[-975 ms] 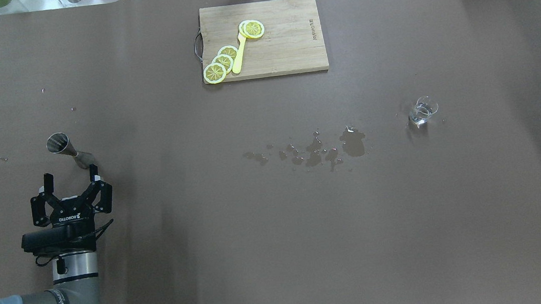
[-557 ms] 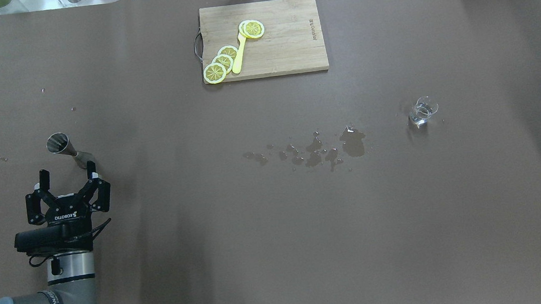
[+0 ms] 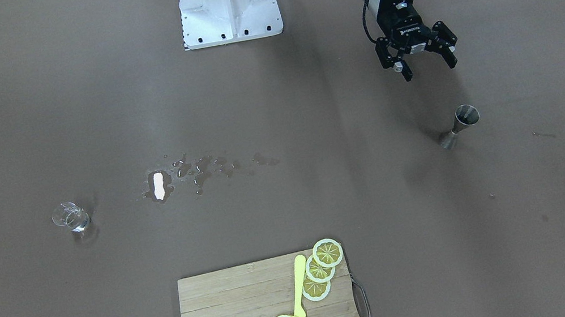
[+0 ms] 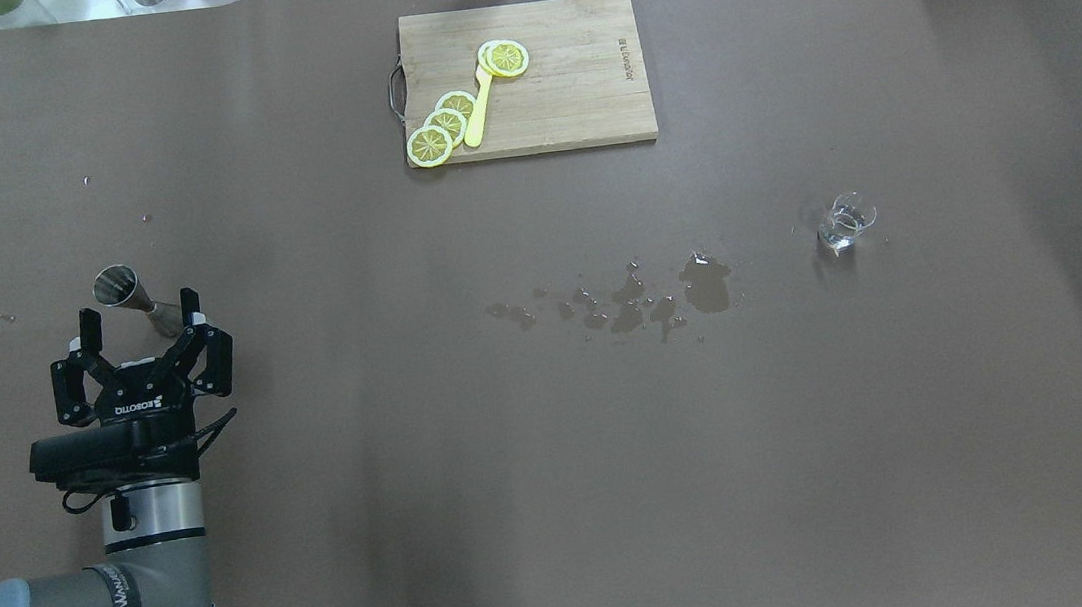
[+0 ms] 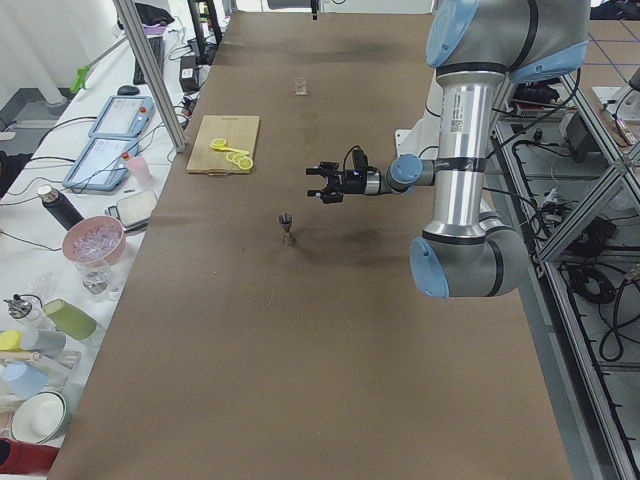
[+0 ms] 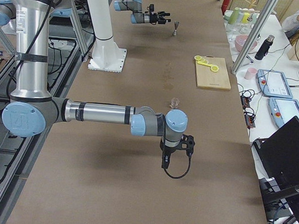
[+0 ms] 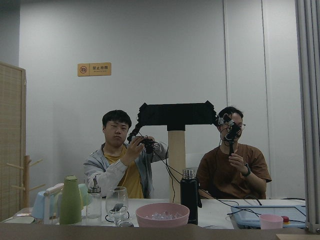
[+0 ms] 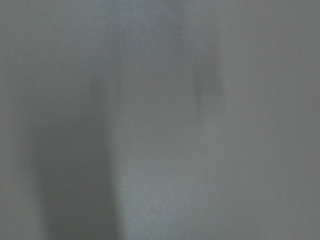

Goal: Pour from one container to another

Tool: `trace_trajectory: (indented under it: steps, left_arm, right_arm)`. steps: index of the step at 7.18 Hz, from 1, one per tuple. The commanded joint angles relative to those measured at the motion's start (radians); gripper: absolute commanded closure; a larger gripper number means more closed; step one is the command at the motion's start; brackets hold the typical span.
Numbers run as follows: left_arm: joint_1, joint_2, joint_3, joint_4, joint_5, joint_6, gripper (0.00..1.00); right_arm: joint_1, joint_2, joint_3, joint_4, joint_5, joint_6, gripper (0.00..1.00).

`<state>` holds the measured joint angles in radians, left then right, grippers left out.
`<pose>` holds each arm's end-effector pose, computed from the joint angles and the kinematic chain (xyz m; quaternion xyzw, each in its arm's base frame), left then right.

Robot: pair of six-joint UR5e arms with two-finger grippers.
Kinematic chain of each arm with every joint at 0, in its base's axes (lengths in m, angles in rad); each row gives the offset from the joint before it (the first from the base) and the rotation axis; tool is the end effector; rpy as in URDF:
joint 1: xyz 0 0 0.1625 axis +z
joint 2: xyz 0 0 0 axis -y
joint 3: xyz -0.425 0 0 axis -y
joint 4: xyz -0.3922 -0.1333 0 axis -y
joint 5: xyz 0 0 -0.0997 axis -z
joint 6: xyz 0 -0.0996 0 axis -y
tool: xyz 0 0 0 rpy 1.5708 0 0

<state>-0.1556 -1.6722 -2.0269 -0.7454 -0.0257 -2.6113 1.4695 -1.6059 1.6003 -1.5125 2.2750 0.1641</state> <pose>0.4295 -0.3031 0.4067 0.6661 0.2097 -0.3226 0.6390 0.0198 -0.4853 0.6600 -0.0211 -0.3450 0.0204 0.9381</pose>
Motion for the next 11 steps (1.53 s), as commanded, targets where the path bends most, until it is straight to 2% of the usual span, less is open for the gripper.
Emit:
trace_trajectory:
  steps: [1, 3, 4, 5, 7, 10, 11]
  left_arm:
    - [-0.015, -0.072, -0.007, 0.024, -0.010, 0.106, 0.01]
    - [-0.028, -0.072, -0.006, -0.018, -0.007, 0.111, 0.01]
    - [-0.030, -0.072, -0.001, -0.085, -0.005, 0.118, 0.01]
    - [-0.033, -0.070, -0.001, -0.139, -0.008, 0.185, 0.01]
    - [-0.045, -0.070, 0.002, -0.332, -0.048, 0.377, 0.01]
    - [-0.062, -0.072, 0.002, -0.432, -0.083, 0.502, 0.01]
    - [-0.067, -0.072, 0.005, -0.509, -0.101, 0.584, 0.01]
  right_arm:
    - [-0.002, 0.000, -0.002, 0.000, 0.000, 0.000, 0.00]
    - [0.000, 0.001, -0.013, 0.000, -0.002, 0.000, 0.00]
    - [0.000, 0.004, -0.023, 0.002, -0.002, 0.000, 0.00]
    - [0.000, 0.004, -0.023, 0.002, -0.002, -0.001, 0.00]
    - [0.000, 0.004, -0.023, 0.002, -0.002, -0.001, 0.00]
    - [0.000, 0.006, -0.022, 0.002, 0.000, 0.000, 0.00]
    - [0.000, 0.006, -0.022, 0.002, 0.000, 0.000, 0.00]
